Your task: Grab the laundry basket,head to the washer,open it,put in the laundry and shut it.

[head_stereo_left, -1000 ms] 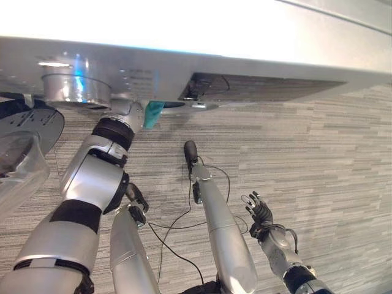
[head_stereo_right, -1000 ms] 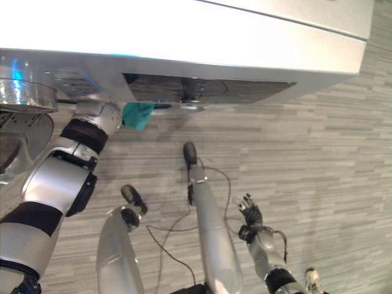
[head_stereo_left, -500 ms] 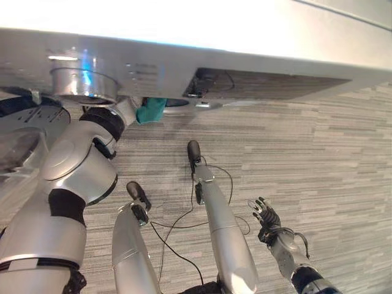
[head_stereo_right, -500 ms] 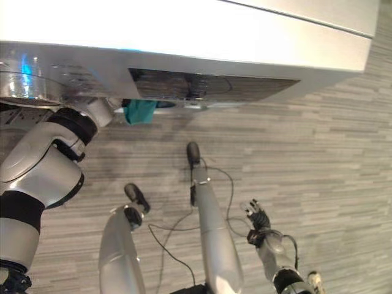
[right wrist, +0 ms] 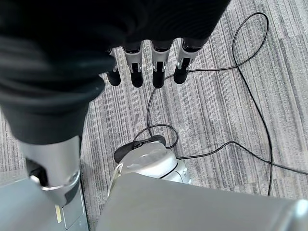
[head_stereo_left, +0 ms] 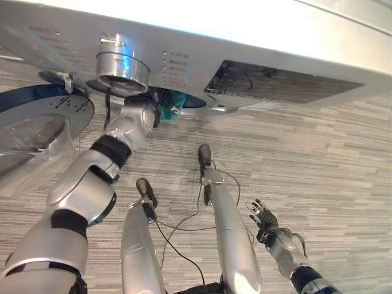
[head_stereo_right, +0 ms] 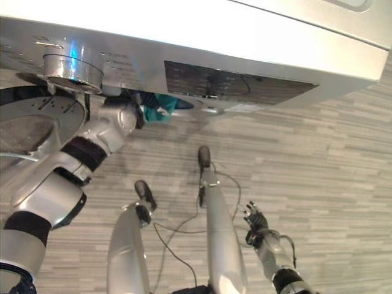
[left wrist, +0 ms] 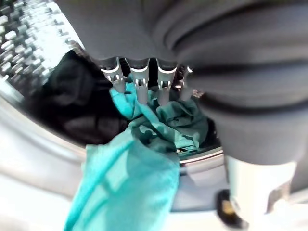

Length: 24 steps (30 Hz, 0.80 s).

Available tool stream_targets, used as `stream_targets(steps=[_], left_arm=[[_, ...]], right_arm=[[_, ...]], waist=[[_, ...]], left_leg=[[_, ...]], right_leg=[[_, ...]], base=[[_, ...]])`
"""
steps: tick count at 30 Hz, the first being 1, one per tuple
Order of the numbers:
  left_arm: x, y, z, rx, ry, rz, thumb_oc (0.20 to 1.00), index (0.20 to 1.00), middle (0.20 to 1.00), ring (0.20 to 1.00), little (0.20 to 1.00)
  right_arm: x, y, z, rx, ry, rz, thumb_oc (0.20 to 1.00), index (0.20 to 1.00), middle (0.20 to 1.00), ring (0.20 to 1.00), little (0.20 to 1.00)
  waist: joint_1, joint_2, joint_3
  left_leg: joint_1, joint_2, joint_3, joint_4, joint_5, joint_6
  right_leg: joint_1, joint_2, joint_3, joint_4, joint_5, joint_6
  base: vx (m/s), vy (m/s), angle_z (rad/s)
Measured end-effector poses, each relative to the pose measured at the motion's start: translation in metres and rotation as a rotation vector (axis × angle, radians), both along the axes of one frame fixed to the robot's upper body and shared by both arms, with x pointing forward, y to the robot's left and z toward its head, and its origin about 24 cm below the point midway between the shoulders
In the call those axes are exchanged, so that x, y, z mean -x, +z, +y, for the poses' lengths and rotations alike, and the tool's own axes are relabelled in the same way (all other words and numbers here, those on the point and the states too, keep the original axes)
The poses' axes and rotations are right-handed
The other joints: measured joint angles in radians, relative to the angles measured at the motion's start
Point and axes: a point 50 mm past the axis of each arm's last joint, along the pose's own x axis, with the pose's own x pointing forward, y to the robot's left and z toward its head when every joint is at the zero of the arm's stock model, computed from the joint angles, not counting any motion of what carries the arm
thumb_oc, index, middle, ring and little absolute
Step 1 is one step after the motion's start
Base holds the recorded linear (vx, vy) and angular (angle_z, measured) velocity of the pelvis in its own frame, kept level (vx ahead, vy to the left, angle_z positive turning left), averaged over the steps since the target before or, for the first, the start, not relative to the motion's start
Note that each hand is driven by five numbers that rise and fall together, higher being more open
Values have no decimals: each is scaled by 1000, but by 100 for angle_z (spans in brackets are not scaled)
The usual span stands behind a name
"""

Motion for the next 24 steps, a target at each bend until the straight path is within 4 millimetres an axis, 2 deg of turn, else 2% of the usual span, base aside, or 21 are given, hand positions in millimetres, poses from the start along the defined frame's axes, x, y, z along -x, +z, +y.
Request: stream_targets(steps=[1, 2, 3, 9, 11, 18, 24], left_arm=[[3, -7, 1, 26, -8, 7, 1000, 1000, 1000, 1000, 1000], [7, -21, 4, 40, -9, 38, 1000, 1000, 1000, 1000, 1000], [10, -25, 5, 72, -12, 40, 1000, 1000, 1000, 1000, 1000], [30, -75, 27, 230, 41, 147, 1000, 1000, 1000, 1000, 1000], [33, -83, 31, 260, 55, 162, 1000, 1000, 1000, 1000, 1000], [50, -100, 28, 532, 25, 188, 1000, 1000, 1000, 1000, 1000], [61, -122, 27, 573, 27, 250, 1000, 1000, 1000, 1000, 1000]], right_arm=[[0, 0, -1, 0, -6, -2, 1000, 1000, 1000, 1000, 1000], [-1, 1, -2, 4, -8, -2, 1000, 1000, 1000, 1000, 1000], [-2, 2, -2, 1, -11, -10, 1000, 1000, 1000, 1000, 1000], [-4, 5, -1, 28, 14, -21, 1000, 1000, 1000, 1000, 1000], [-4, 5, 0, 35, 22, -18, 1000, 1000, 1000, 1000, 1000], [-1, 1, -1, 59, 31, 8, 1000, 1000, 1000, 1000, 1000], [-4, 3, -3, 71, 19, 8, 1000, 1000, 1000, 1000, 1000]], waist=[[-1, 1, 1], [9, 3, 2], [6, 4, 2], [19, 14, 10], [23, 14, 10], [38, 12, 12], [59, 13, 13]], left_leg=[[2, -2, 0, -3, 2, 0], [2, -3, 0, -6, 5, 0], [2, -3, 0, -6, 5, 0], [28, -7, -8, -29, 14, -1], [38, -7, -15, -36, 18, -2], [127, -16, -25, -113, 49, -7], [197, -30, -52, -223, 109, -17]], right_leg=[[0, -1, 0, 0, 0, 0], [1, -2, 0, -1, 1, 0], [1, -2, 0, -1, 1, 0], [26, -6, -11, -10, 1, -1], [41, -6, -18, -16, 1, -1], [136, -9, -42, -78, 10, -6], [217, -13, -80, -163, 38, -15]], base=[[0, 0, 0], [0, 0, 0], [0, 0, 0], [-1, 11, 3], [-2, 28, 7], [8, 18, 7], [14, 20, 15]])
